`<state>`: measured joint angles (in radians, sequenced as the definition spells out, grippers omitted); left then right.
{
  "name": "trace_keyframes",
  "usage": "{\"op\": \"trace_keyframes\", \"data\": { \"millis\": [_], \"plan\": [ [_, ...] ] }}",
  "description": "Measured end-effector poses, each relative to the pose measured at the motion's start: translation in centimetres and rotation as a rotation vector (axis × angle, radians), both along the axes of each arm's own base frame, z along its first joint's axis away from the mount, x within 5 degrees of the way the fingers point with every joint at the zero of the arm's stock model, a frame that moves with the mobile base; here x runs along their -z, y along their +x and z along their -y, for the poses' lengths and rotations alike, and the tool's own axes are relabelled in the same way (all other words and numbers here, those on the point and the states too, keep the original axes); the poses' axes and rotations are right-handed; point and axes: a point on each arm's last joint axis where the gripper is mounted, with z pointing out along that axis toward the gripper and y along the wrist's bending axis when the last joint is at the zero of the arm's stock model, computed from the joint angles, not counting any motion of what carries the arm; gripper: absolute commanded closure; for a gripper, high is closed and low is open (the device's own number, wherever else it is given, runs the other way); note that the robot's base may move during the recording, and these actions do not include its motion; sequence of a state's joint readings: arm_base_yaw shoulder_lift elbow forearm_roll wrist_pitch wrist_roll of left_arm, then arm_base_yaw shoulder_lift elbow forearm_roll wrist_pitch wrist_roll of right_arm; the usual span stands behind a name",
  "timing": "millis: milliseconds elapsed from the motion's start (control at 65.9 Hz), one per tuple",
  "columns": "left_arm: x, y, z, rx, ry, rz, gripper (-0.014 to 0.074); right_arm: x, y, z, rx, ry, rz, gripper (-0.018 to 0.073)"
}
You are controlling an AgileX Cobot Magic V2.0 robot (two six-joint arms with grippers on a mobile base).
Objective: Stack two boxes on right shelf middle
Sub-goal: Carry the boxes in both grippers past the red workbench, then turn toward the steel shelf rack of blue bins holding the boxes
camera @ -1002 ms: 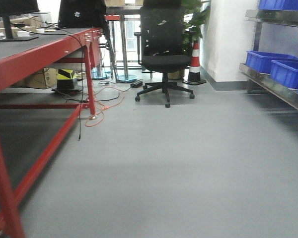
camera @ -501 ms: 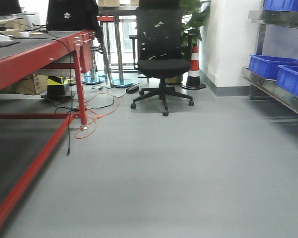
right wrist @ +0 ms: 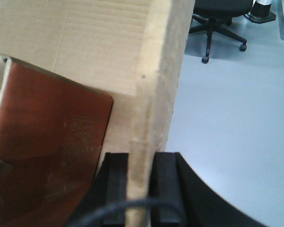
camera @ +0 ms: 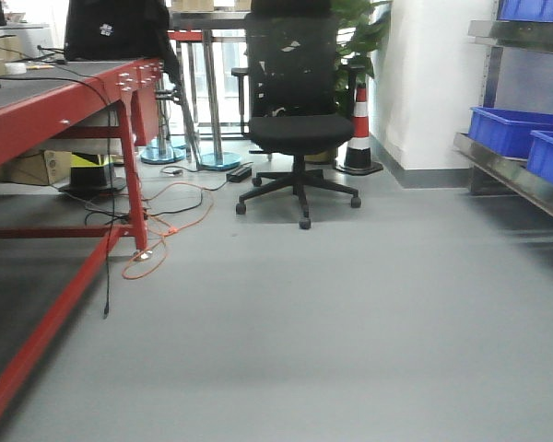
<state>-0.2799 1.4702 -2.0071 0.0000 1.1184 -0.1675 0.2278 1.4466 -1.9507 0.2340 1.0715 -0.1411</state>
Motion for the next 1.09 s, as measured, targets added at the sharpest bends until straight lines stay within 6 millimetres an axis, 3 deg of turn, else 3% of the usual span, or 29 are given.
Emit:
{"op": "trace_keyframes", "data": {
  "millis": [1093],
  "plan": [
    [0.00,0.01,-0.04,-0.003,0.004,0.001,0.0708,0.03,0.07,-0.03,-0.001,0.002,0.000,0.0713]
  ]
}}
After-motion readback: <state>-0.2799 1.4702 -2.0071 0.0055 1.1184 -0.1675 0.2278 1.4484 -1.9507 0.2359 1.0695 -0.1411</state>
